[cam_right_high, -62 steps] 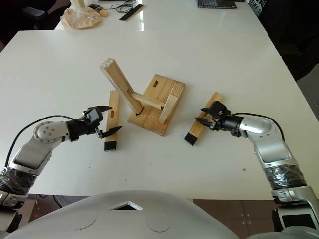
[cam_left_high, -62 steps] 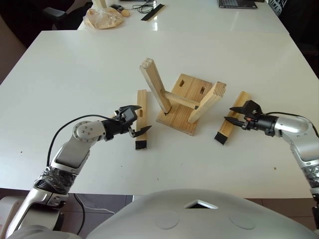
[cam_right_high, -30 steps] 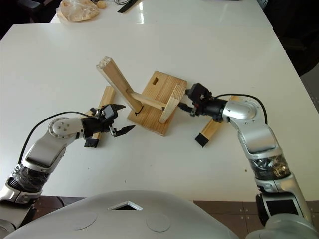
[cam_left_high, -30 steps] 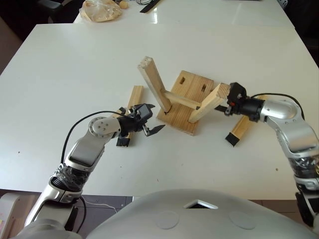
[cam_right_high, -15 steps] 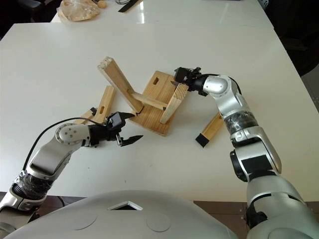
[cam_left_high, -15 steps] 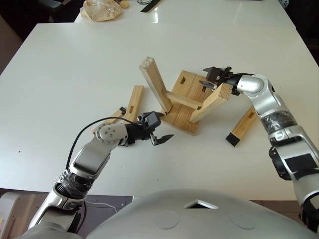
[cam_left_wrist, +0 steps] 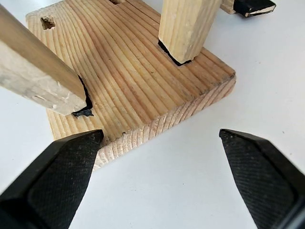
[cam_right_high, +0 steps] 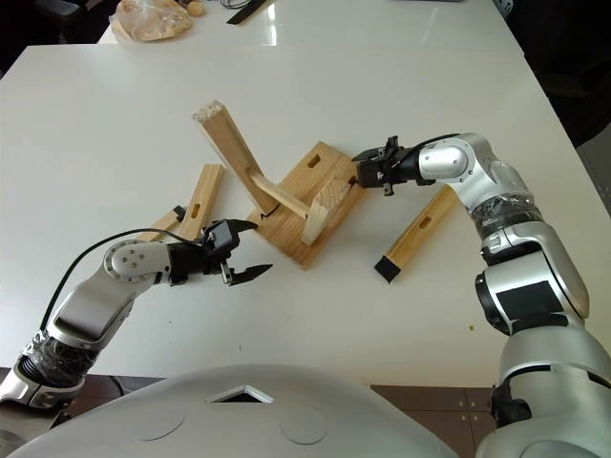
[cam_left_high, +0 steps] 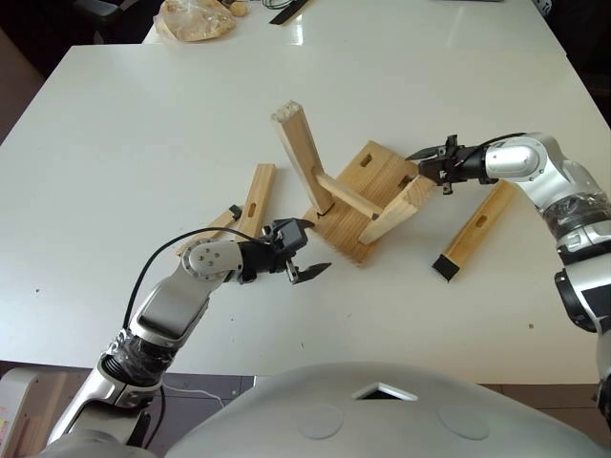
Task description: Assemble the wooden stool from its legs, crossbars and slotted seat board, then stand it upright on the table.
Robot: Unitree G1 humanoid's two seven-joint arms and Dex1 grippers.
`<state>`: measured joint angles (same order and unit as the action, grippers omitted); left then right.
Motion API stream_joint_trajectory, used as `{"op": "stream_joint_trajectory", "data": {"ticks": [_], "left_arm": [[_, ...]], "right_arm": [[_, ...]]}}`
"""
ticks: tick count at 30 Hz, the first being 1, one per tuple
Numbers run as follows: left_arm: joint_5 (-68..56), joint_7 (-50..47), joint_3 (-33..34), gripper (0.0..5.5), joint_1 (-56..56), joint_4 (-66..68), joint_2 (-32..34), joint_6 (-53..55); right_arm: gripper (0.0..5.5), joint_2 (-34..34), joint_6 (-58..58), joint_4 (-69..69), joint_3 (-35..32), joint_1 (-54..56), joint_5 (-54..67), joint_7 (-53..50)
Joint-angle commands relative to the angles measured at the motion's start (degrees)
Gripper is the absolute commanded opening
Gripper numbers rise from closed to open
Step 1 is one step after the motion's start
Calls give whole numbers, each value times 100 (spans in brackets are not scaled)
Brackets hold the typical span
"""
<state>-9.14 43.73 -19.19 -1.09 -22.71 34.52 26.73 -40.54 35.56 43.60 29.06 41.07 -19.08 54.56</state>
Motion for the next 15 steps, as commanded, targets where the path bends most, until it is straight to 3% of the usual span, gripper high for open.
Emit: {"op": "stream_joint_trajectory", "data": {"ticks": [1, 9, 15], "left_arm": [[177, -240, 297, 453, 162, 245, 13, -77], [277, -321, 1250, 453, 1271, 1021, 354, -384], [401, -570, 1319, 453, 1538, 1372, 155, -604]], "right_arm": [[217, -217, -559, -1101, 92, -769, 615, 1225], [217, -890, -2045, -3568, -127, -1874, 1749, 2332], [217, -539, -3079, -4211, -418, -2141, 2087, 1969]]}}
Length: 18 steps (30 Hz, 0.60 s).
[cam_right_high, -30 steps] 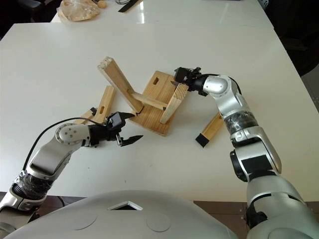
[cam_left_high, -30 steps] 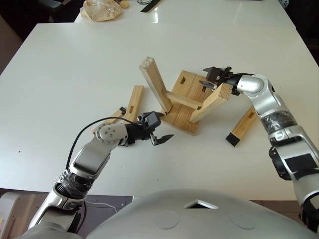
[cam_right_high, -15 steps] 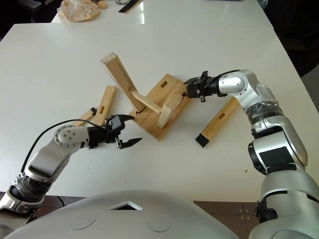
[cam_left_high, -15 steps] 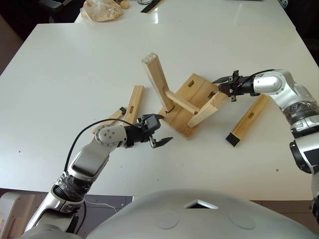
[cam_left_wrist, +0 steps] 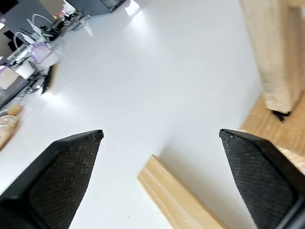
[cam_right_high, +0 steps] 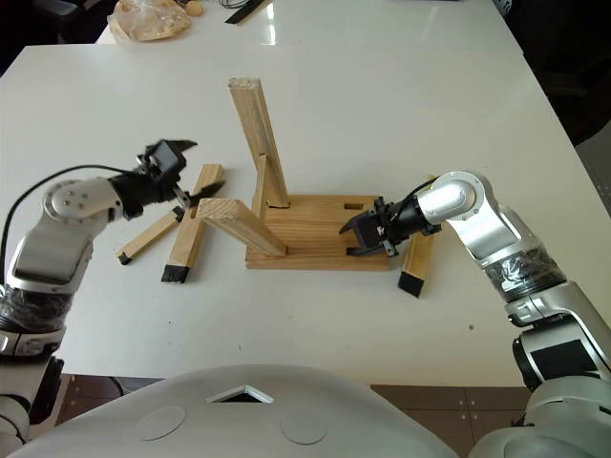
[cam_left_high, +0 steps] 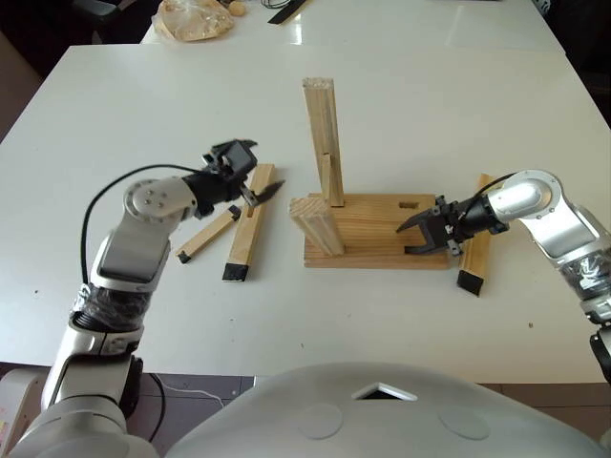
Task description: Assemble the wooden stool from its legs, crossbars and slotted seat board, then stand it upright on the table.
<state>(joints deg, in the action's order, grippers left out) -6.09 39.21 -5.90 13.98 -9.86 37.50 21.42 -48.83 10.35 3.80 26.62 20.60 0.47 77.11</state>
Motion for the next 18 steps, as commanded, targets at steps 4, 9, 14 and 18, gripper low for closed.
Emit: {"op": "stream_joint_trajectory", "data": {"ticks": [4, 9, 14, 18], "left_arm": [[-93, 35, 112, 453, -353, -384, -54, 50], [-168, 338, 479, 453, -817, -649, 414, 75], [-691, 782, 974, 453, -1274, -1228, 764, 380], [-1497, 1655, 976, 453, -2233, -2269, 1061, 453]], "right_arm": [[217, 545, -1270, -309, -621, 12, 476, -632], [217, 302, -2035, -918, -1133, -82, 1224, -292], [217, 596, -1797, -400, -1230, 303, 847, -822], [217, 1115, -641, 1272, -1018, 965, -282, -2062]]}}
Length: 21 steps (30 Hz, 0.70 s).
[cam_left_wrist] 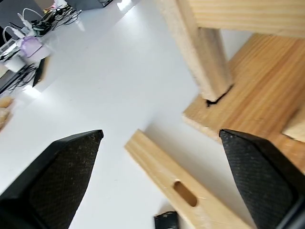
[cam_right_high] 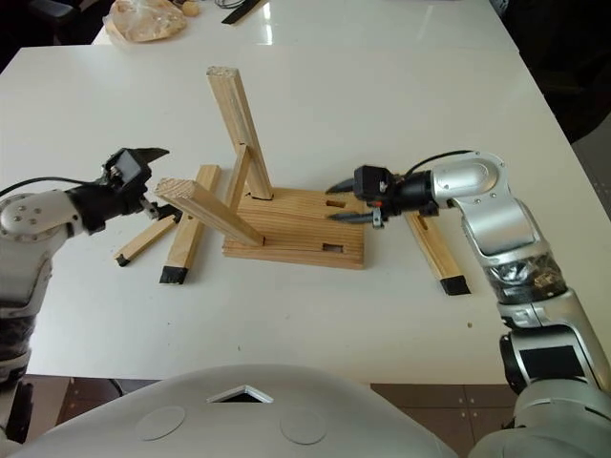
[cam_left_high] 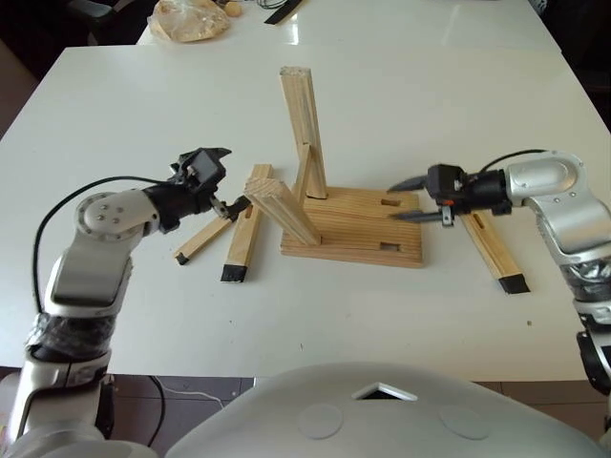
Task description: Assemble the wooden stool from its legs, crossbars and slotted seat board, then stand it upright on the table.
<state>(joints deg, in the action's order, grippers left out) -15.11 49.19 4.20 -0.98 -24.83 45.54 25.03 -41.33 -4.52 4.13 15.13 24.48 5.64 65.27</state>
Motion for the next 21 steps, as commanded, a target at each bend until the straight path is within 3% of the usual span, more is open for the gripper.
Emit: {"op": "stream_joint_trajectory", "data": {"ticks": [1, 9, 16, 21], "left_arm": [[-698, 795, -71, 453, -907, -907, 302, 80], [-561, 956, -705, 453, -1304, -807, 207, -51], [38, 691, -1722, 453, -977, 353, -246, -131], [520, 309, -1998, 453, -540, 1096, -534, -316]], "right_arm": [[217, 467, 1127, 1675, 168, 730, -1013, -1147], [217, 861, 2775, 3747, 598, 1113, -2014, -1921], [217, 590, 3105, 3408, 741, 751, -1813, -930], [217, 278, 2804, 2514, 685, 208, -1472, -250]]}}
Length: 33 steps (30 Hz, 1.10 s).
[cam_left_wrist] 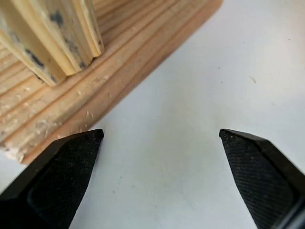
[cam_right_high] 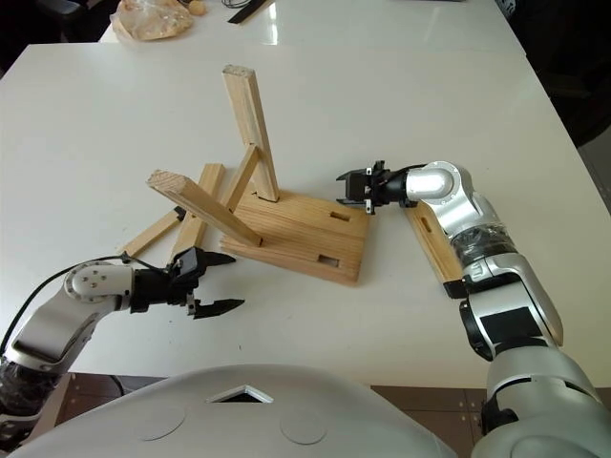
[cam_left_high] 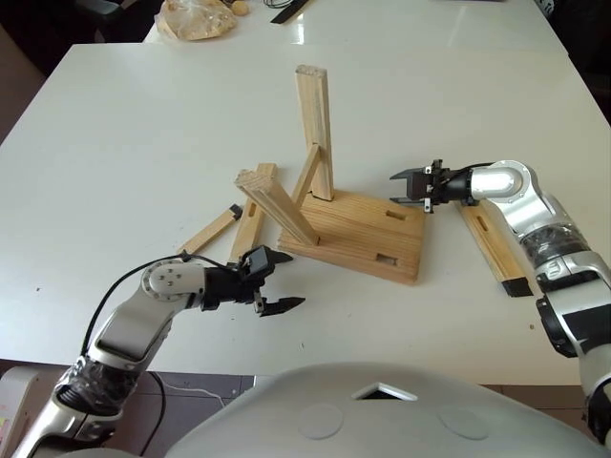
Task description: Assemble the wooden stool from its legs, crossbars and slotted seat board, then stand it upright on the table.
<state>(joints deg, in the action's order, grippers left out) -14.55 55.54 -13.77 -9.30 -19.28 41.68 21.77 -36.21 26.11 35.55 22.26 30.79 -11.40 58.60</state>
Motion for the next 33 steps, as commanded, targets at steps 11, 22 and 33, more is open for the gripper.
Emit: {"op": "stream_joint_trajectory", "data": {"ticks": [11, 22, 33], "left_arm": [[1196, -846, -691, 453, 1704, 1564, -927, -165], [1249, -934, -355, 453, 1437, 1379, -598, -267], [23, -1070, 1815, 453, 798, -166, -86, 883]], "right_arm": [[217, -315, -1382, -2900, -97, -1560, 813, 704], [217, -333, -1626, -2990, -487, -1839, 763, 113], [217, -633, -2418, -3669, -1698, -2580, 1623, -266]]}}
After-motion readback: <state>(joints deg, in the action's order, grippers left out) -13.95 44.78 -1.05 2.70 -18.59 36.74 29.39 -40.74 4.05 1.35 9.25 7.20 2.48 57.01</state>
